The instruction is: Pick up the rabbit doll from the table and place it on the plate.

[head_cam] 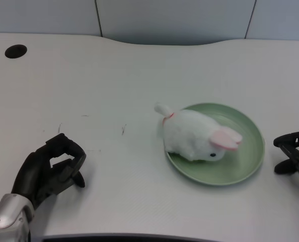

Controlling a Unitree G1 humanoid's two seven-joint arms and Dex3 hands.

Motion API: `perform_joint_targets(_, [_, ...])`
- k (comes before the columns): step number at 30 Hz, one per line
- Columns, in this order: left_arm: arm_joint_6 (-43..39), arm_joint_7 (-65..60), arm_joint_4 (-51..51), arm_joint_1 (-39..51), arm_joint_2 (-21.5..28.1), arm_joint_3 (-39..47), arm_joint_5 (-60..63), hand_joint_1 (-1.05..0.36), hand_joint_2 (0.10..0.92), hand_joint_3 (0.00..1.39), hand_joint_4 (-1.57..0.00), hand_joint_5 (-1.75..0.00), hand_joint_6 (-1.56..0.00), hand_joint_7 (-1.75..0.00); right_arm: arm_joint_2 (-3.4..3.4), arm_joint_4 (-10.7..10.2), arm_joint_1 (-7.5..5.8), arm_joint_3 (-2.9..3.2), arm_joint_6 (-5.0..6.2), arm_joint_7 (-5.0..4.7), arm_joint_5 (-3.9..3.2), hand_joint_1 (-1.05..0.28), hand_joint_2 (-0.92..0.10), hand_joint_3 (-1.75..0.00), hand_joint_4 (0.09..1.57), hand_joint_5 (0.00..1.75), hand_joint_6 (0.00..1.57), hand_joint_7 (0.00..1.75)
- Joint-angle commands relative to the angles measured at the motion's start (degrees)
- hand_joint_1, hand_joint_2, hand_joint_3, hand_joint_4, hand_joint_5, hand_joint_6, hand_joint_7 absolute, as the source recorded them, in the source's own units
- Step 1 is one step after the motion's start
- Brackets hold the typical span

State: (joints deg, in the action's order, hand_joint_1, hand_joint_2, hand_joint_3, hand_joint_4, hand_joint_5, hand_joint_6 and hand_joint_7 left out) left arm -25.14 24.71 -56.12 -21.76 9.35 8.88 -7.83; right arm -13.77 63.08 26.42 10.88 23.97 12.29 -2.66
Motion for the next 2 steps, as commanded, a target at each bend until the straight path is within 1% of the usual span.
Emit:
perform_joint_targets(1, [0.19,-0.29,-1.09,-0.78,0.36,0.64,-0.42,-0.48,0.921,0.49,-0.66,-1.75,-0.37,-1.75,-1.41,1.28,0.57,-0.32,0.53,-0.87,0.69,-0.79,-0.92,-0.06,0.98,0.92,0.92,0.77])
perform_joint_targets(2, [0.38,-0.34,-1.44,-1.1,0.32,0.75,-0.5,-0.47,0.921,0.49,-0.66,-1.75,-0.37,-1.75,-1.58,1.61,0.84,-0.55,0.43,-1.17,1.15,-0.78,-0.92,-0.07,0.98,0.92,0.91,0.77])
